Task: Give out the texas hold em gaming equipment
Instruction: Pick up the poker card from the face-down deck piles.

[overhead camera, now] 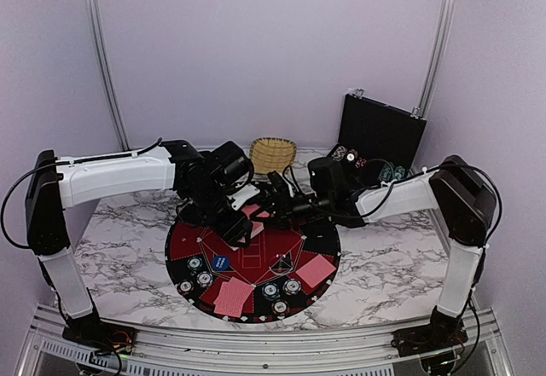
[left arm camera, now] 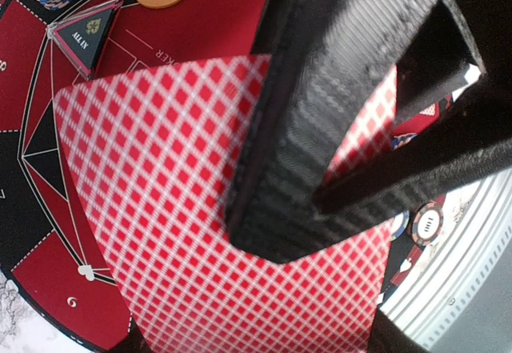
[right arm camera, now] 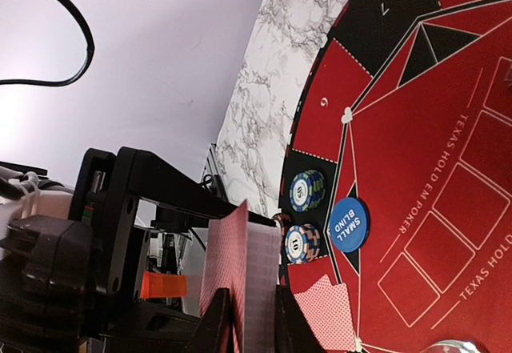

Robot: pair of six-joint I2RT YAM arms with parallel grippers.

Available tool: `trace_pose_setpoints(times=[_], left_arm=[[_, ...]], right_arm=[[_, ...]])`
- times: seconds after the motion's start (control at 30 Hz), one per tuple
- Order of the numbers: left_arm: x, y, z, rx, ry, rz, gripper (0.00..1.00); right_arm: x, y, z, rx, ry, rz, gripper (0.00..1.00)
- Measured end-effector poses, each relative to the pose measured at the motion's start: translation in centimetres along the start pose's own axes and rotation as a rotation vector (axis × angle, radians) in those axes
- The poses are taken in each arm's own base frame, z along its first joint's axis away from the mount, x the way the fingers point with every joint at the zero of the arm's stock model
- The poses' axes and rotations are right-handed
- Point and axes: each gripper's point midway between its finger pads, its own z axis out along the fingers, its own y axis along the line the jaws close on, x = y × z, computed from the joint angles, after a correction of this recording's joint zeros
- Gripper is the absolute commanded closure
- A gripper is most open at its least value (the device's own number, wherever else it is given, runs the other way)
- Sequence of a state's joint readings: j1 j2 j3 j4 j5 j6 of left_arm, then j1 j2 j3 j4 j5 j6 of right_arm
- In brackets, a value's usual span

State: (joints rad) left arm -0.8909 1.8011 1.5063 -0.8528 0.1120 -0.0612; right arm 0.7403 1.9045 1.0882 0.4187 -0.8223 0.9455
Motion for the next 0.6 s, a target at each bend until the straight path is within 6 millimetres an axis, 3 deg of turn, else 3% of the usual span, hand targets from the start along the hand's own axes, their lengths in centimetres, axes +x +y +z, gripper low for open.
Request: trace_pose_setpoints(times=[0.6], left_arm=[[-0.3, -0.2, 0.0, 0.001, -0.011, 0.006, 0.51]], right_arm=[[-0.6, -0.4, -1.2, 0.005, -0.031, 0.024, 0.75]])
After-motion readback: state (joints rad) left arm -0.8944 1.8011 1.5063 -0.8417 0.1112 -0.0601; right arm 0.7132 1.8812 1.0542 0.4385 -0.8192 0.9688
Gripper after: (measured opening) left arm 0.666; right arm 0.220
